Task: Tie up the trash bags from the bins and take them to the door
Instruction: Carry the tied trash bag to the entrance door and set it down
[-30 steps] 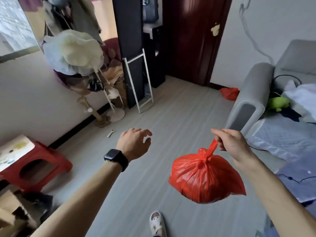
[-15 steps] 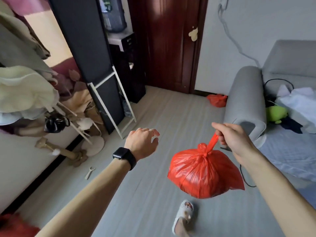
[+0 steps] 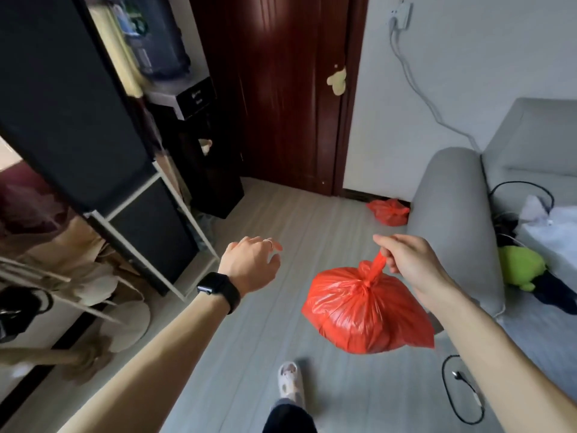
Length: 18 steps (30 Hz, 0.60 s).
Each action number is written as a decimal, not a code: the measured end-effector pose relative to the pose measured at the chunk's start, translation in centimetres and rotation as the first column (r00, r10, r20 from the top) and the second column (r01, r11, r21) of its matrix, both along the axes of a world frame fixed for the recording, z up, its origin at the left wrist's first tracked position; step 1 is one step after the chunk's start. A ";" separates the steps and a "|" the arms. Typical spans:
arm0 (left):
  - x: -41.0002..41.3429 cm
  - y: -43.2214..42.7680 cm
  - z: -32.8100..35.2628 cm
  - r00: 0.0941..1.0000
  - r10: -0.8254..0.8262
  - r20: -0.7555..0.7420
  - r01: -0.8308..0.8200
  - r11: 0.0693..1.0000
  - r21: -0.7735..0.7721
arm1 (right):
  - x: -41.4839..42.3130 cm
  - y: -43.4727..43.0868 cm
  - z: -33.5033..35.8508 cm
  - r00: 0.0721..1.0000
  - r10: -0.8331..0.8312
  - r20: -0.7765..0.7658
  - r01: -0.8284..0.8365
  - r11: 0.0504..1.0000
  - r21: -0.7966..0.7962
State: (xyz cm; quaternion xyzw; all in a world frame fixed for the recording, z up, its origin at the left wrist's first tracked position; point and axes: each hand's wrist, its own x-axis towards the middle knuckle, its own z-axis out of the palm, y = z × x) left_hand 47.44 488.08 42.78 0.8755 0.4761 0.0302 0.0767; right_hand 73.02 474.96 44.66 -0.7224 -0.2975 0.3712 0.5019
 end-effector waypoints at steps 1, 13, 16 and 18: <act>1.3 1.9 -0.3 1.000 -0.009 -0.004 0.009 1.000 -0.015 | 1.2 1.8 -0.2 1.000 -0.009 -0.002 0.009 1.000 -0.012; 21.2 29.0 -2.7 0.995 -0.100 -0.008 0.097 0.982 -0.162 | 18.9 24.2 -4.5 0.983 -0.186 0.008 0.185 0.972 -0.145; 25.9 33.4 -3.6 0.992 -0.124 -0.005 0.121 0.974 -0.194 | 22.9 28.8 -5.8 0.981 -0.195 -0.010 0.190 0.966 -0.176; 29.2 36.7 -4.6 0.992 -0.122 -0.017 0.115 0.970 -0.212 | 25.7 32.5 -7.0 0.983 -0.181 -0.014 0.174 0.963 -0.204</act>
